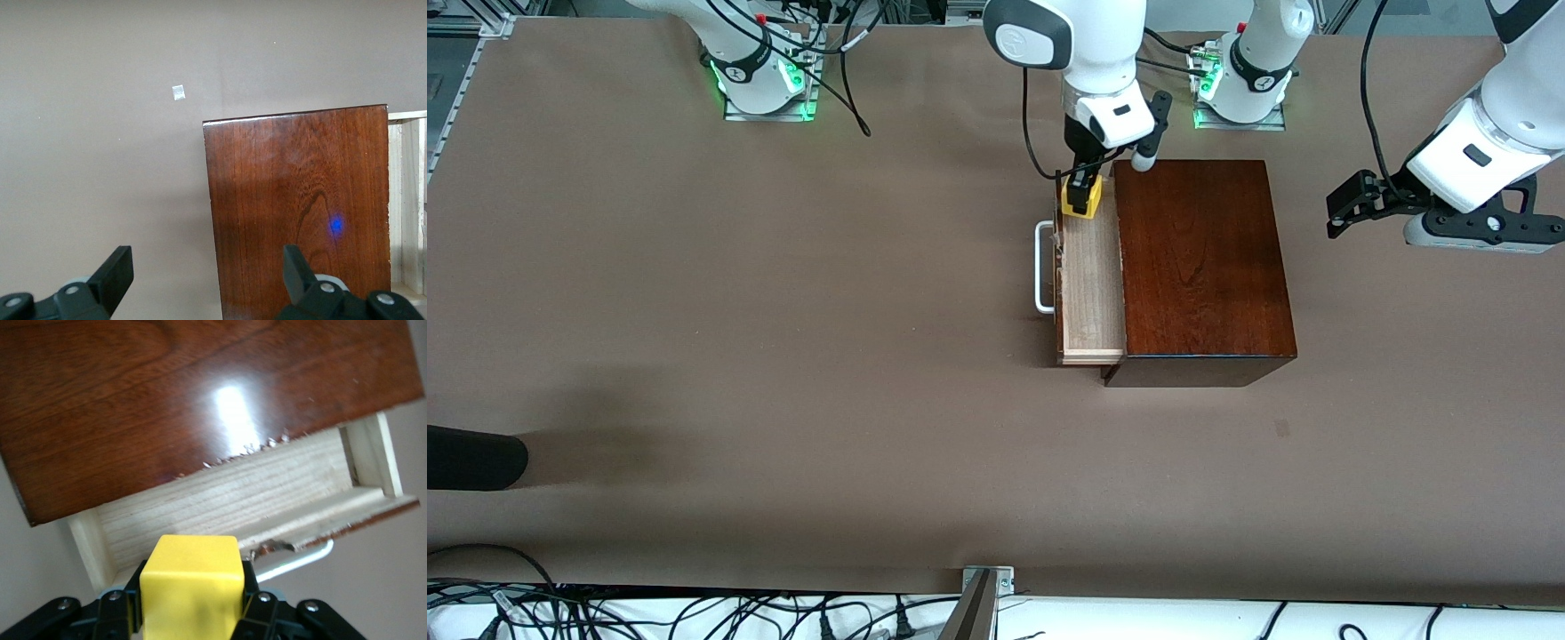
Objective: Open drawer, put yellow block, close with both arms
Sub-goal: 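Lower the cube into the drawer and open the right gripper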
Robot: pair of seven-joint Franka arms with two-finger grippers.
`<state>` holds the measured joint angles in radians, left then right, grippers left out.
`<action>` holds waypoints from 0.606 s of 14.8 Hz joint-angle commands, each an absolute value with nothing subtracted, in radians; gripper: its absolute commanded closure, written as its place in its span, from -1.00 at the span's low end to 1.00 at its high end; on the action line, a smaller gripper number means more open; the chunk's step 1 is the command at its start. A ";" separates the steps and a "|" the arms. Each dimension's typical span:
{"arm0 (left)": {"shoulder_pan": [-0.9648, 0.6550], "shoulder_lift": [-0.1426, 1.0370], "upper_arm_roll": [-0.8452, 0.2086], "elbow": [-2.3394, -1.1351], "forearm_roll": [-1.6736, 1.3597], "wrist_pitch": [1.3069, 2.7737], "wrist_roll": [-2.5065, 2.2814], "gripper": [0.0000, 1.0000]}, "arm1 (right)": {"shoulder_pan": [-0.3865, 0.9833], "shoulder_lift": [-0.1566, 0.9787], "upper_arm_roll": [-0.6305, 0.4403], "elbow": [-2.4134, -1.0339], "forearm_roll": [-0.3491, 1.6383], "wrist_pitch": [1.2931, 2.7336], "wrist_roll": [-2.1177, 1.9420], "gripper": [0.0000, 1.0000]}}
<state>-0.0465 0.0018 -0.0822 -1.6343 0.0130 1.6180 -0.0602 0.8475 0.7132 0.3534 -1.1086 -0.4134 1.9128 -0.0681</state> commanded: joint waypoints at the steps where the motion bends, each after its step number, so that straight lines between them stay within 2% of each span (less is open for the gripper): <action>1: -0.049 -0.014 -0.078 -1.640 -0.012 1.624 -0.058 -1.00 | 0.862 0.765 0.347 -1.063 -0.431 1.933 -0.144 1.00; 9: -0.051 -0.014 -0.078 -1.638 -0.012 1.624 -0.058 -1.00 | 0.874 0.859 0.337 -1.063 -0.476 2.023 -0.186 1.00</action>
<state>-0.0466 -0.0005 -0.0822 -1.6342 0.0130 1.6184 -0.0602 0.8599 0.8329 0.3468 -1.1074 -0.4577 2.0174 -0.1596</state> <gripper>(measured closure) 0.000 0.449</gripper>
